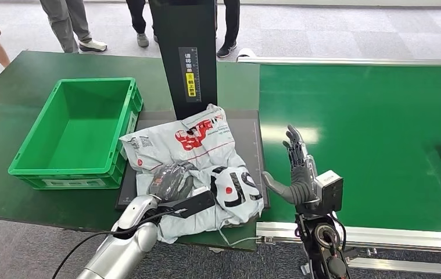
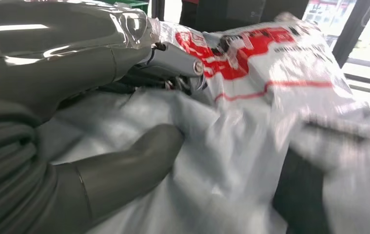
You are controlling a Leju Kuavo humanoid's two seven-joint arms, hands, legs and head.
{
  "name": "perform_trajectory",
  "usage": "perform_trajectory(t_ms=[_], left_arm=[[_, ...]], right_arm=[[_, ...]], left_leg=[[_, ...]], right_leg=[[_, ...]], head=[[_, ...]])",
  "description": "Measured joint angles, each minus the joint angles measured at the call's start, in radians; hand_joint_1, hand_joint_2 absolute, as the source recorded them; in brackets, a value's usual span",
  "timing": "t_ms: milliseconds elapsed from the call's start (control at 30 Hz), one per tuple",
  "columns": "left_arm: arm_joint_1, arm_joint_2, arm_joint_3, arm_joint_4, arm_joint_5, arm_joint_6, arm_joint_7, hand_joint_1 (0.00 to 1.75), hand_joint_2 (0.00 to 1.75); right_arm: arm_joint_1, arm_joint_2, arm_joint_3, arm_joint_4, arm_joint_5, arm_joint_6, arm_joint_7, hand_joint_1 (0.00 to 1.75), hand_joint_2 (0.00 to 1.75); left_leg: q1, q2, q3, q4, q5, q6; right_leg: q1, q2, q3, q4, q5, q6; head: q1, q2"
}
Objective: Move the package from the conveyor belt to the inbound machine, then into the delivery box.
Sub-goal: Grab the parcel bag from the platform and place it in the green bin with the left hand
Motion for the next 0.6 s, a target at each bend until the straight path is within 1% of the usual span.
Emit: perform_trajectory(t_ms=[200,467,533,600], left_arm=[[0.004,-0.002,0.005,-0.007,0.019,0.004,-0.037,1.75,1.75],[0.007,-0.003,0.011,-0.009,0.027,0.014,-0.054,1.75,1.75],[0.010,-0.003,0.012,-0.013,0.037,0.024,-0.064,1.75,1.75],[0.016,-0.004,0.016,-0.024,0.067,0.053,-0.092,1.75,1.75]], right_arm=[[0.007,0.000,-0.007,-0.008,-0.003,0.000,0.001,0.00,1.75],[0.015,0.000,-0.010,-0.019,-0.004,0.000,0.002,0.00,1.75],[0.015,0.000,-0.010,-0.020,-0.004,0.000,0.002,0.00,1.75],[0.017,0.000,-0.010,-0.022,-0.004,0.000,0.002,0.00,1.75]], left_leg=[[0.000,0.000,0.000,0.000,0.000,0.000],[0.000,0.000,0.000,0.000,0.000,0.000],[0.000,0.000,0.000,0.000,0.000,0.000],[0.000,0.000,0.000,0.000,0.000,0.000]], right_leg=[[0.000,0.000,0.000,0.000,0.000,0.000],[0.000,0.000,0.000,0.000,0.000,0.000],[0.000,0.000,0.000,0.000,0.000,0.000],[0.000,0.000,0.000,0.000,0.000,0.000]], head=[[0.000,0.000],[0.000,0.000],[0.000,0.000],[0.000,0.000]])
